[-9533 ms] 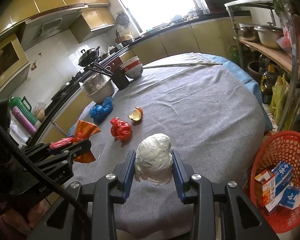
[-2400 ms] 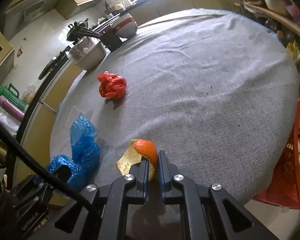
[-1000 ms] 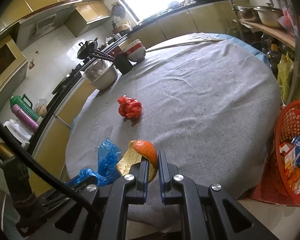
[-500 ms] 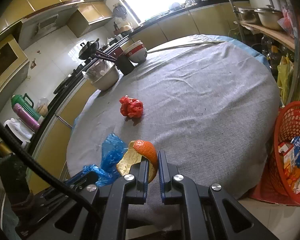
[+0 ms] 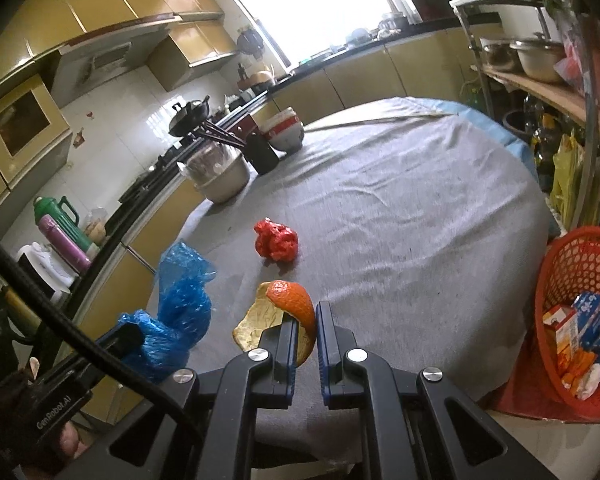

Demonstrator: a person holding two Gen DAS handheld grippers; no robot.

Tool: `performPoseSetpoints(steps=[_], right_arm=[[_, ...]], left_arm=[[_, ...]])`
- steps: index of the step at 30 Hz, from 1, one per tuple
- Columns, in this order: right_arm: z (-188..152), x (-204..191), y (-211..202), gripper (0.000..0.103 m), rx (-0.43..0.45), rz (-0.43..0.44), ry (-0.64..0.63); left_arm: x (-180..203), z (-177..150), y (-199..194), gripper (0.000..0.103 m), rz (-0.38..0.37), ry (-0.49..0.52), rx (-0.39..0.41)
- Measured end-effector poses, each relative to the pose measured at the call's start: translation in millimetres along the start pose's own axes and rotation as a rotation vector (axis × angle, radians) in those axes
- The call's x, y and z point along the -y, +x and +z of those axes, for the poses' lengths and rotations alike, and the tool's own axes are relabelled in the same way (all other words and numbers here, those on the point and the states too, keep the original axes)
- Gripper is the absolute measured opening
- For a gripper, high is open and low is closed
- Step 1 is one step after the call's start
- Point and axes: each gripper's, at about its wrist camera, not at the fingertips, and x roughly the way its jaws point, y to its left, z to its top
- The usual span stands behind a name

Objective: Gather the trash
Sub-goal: 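Lift the blue bag and orange peel and turn toward the red basket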

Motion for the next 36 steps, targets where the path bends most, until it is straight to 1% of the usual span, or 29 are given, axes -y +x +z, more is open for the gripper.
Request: performPoseSetpoints(steps=[5, 13, 19, 21, 23, 28, 36], right_arm=[[4.7, -5.8, -14.4, 0.01, 0.032, 0.008, -0.021], [14.9, -2.6, -39.2, 0.01, 0.093, 0.003, -0.023], [18.3, 7.1, -56.0, 0.01, 0.128, -0.015, -0.016], [18.4, 12.0, -61.2, 0.01, 0.135, -0.021, -0.008], [18.1, 18.1, -67.2, 0.01, 0.145, -0.038, -0.002], [16.7, 30.7, -81.4, 0.01, 0.166, -0.057, 0.03], [15.0, 34.7, -83.9, 0.01, 0.167, -0.066, 0.032]], left_arm=[[1.3, 5.6, -15.4, 0.02, 0.001, -0.002, 0.033], [1.8, 13.4, -28.1, 0.02, 0.002, -0.001, 0.055], [9.5, 14.3, -29.8, 0.02, 0.003, 0.011, 0.046], [13.5, 14.8, -31.1, 0.019, -0.001, 0.021, 0.05], [15.4, 15.4, -31.6, 0.016, -0.008, 0.027, 0.052], [20.5, 14.7, -33.0, 0.016, -0.012, 0.04, 0.058], [15.3, 14.6, -25.4, 0.016, -0.008, 0.019, 0.043]])
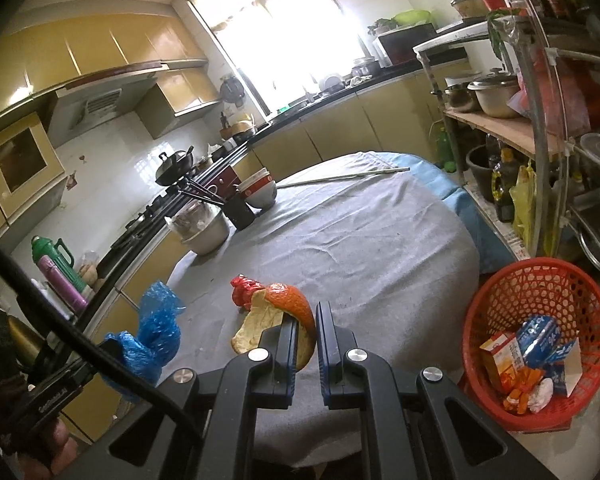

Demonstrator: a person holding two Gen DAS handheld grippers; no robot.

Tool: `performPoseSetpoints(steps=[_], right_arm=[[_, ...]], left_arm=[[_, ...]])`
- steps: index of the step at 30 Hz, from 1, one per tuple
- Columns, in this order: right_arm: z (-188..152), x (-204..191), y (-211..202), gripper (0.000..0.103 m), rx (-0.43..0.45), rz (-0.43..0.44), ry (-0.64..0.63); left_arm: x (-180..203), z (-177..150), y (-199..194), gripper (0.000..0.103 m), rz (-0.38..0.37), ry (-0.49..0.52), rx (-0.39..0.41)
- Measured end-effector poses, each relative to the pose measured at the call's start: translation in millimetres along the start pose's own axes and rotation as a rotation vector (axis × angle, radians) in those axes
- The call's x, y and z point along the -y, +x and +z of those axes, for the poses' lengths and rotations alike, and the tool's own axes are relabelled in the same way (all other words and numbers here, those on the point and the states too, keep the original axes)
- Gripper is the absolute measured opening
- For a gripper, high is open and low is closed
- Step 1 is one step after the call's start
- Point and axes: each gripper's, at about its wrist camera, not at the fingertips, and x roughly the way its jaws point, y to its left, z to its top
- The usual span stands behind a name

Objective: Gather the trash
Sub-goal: 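Lift the blue bag and orange peel and turn toward the red basket, then lower the blue bag and orange peel into the red basket and release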

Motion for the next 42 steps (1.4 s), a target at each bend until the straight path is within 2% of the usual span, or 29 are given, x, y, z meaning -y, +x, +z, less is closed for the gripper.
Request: performPoseSetpoints(steps=[10, 16, 19, 26, 29, 35, 42], right_arm=[[0.6, 14.7, -9.1, 0.01, 0.017, -0.013, 0.036], [3.5, 35.2, -24.0, 0.01, 0.046, -0.043, 0.062], [7.2, 54.7, -38.5, 0.01, 0.072, -0.081, 0.092], [6.3, 119.3, -82.0, 0.01, 0.137, -0.188, 0.211], [2.0, 143.4, -94.1, 0.01, 0.145, -0.219, 0.255], [-10.5, 174.6, -107.3, 0.01, 0.131, -0.239, 0.299], [-15.8, 192.3, -114.1, 0.01, 0.139, -0.23, 0.331]], left_arm=[[5.9, 7.5, -2.4, 0.016, 0.002, 0.018, 0.013], [30.2, 15.3, 5.3, 0.016, -0.033, 0.077, -0.001], [54.3, 18.0, 12.8, 0.016, -0.068, 0.135, -0.004], [124.8, 18.7, 38.0, 0.016, -0.219, 0.242, -0.038], [156.2, 12.8, 46.5, 0.016, -0.248, 0.283, -0.054], [205.0, -3.8, 49.6, 0.016, -0.288, 0.354, -0.077], [246.8, -14.0, 51.7, 0.016, -0.271, 0.448, -0.071]])
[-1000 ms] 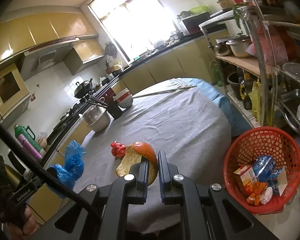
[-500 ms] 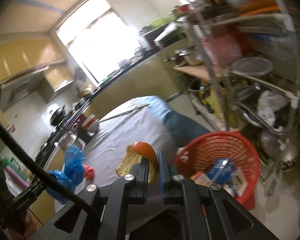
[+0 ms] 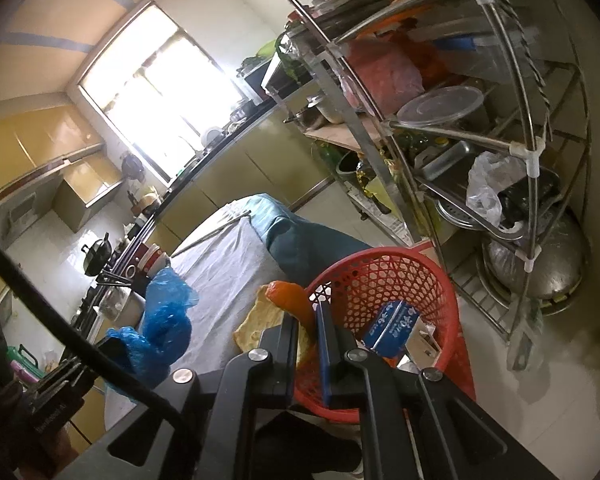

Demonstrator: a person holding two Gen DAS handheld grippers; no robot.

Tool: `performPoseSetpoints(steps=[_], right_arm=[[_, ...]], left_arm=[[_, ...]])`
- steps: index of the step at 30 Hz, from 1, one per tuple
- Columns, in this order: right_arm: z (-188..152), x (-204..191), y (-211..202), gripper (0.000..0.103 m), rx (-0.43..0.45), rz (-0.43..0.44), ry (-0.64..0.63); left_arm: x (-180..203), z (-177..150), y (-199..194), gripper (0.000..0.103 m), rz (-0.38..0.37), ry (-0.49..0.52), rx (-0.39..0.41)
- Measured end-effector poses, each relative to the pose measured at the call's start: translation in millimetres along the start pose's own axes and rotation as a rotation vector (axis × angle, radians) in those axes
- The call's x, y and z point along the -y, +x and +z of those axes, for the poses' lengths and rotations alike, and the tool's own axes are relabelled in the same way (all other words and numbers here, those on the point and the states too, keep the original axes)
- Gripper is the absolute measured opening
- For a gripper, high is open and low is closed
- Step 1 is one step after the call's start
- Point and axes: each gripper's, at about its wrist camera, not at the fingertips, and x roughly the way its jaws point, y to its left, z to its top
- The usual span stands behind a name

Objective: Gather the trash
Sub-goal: 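Lower the blue bag and orange peel into the red basket and release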

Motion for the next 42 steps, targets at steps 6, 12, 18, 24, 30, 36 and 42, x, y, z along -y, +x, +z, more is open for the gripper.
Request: performPoseSetpoints(steps=[6, 12, 18, 24, 30, 36, 42], right_arm=[[0.6, 5.0, 0.5, 0.01, 0.004, 0.012, 0.008], [2.1, 4.9, 0.9, 0.01, 0.011, 0.016, 0.004], [4.0, 8.1, 4.3, 0.01, 0.01, 0.011, 0.008], [5.2, 15.3, 9.1, 0.01, 0.003, 0.009, 0.023], [2.3, 26.6, 20.4, 0.01, -0.019, 0.0, 0.049], [1.3, 37.5, 35.5, 0.01, -0.039, -0.009, 0.068], [0.1, 52.7, 57.4, 0.013, -0.063, -0.044, 0.081]], left_arm=[[18.3, 3.3, 6.3, 0.016, 0.015, 0.052, -0.001], [28.4, 6.1, 12.7, 0.016, 0.023, 0.081, -0.001], [35.7, 7.7, 25.7, 0.016, 0.031, 0.097, -0.008], [42.8, 6.8, 39.5, 0.016, 0.044, 0.116, -0.022], [48.4, 8.2, 56.8, 0.016, 0.052, 0.133, -0.045], [52.6, 9.7, 81.3, 0.016, 0.023, 0.132, -0.089], [50.9, 11.4, 112.8, 0.018, -0.098, 0.077, -0.192]])
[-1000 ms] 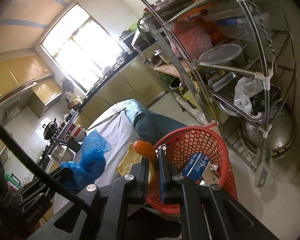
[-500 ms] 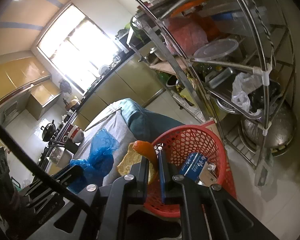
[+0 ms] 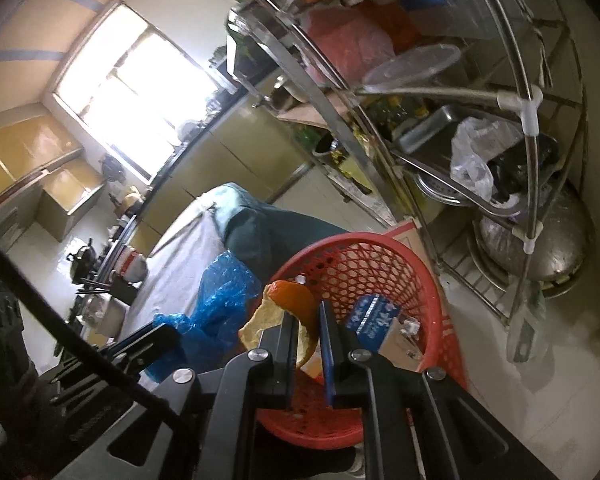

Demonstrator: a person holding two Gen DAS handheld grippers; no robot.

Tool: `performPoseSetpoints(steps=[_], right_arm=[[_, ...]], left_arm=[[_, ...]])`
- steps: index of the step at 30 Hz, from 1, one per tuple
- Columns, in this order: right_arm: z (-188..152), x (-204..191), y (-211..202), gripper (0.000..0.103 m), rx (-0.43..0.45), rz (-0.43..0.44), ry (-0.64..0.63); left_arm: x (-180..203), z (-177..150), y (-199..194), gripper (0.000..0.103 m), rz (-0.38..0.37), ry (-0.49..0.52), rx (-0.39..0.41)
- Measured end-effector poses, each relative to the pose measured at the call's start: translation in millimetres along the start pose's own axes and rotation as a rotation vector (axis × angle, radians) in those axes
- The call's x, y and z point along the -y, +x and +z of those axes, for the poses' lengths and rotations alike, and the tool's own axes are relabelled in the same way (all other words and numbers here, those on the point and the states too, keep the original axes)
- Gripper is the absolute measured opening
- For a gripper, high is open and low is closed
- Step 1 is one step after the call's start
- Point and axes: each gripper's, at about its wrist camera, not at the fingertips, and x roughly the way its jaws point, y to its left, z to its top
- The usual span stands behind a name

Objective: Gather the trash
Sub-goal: 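Lower the blue bag and orange peel into the red basket and release, then move both tools back toward the red bag on the table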

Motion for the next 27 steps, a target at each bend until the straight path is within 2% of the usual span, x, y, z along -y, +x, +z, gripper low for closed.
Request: performPoseSetpoints(steps=[3, 5, 7, 10, 11, 13, 16, 17, 19, 22, 25, 27], right_arm=[[0.3, 11.6, 14.7, 0.013, -0.025, -0.004, 0.038], [-0.1, 18.8, 24.8, 0.013, -0.06, -0.011, 0.079], [-0.5, 21.6, 30.4, 0.013, -0.084, -0.002, 0.097], [-1.6, 21.8, 31.3, 0.014, -0.106, 0.013, 0.115], [-1.1, 19.5, 29.2, 0.015, -0.103, 0.022, 0.11], [-0.9, 12.7, 25.1, 0.02, -0.093, 0.012, 0.087], [0.0, 1.3, 20.3, 0.044, -0.078, -0.007, 0.052], [0.0, -3.6, 17.3, 0.068, -0.064, -0.005, 0.037], [-0.6, -14.0, 10.6, 0.071, -0.034, -0.008, 0.009], [-0.1, -31.3, 3.0, 0.071, -0.017, 0.014, -0.031], [-1.0, -58.6, -6.1, 0.071, -0.001, 0.044, -0.093], [-3.4, -81.6, -10.6, 0.071, 0.003, 0.072, -0.14]], left_arm=[[-5.3, -1.3, 10.2, 0.023, -0.041, -0.026, -0.033], [-9.0, -3.7, 10.5, 0.044, -0.047, -0.028, -0.036], [-12.3, -6.4, 4.5, 0.051, -0.016, -0.02, -0.015], [-19.5, -12.2, -8.1, 0.053, 0.003, -0.005, -0.006], [-22.8, -14.6, -14.5, 0.056, 0.02, 0.006, 0.002], [-31.1, -20.0, -27.2, 0.061, 0.07, 0.016, 0.02], [-51.5, -29.3, -49.5, 0.062, 0.127, 0.004, 0.043], [-59.4, -32.7, -56.7, 0.062, 0.142, -0.005, 0.05], [-79.5, -42.0, -75.0, 0.063, 0.183, -0.03, 0.072], [-112.9, -62.4, -102.1, 0.07, 0.249, -0.086, 0.106], [-149.0, -93.7, -130.2, 0.07, 0.351, -0.148, 0.129], [-177.1, -117.8, -148.7, 0.07, 0.452, -0.203, 0.126]])
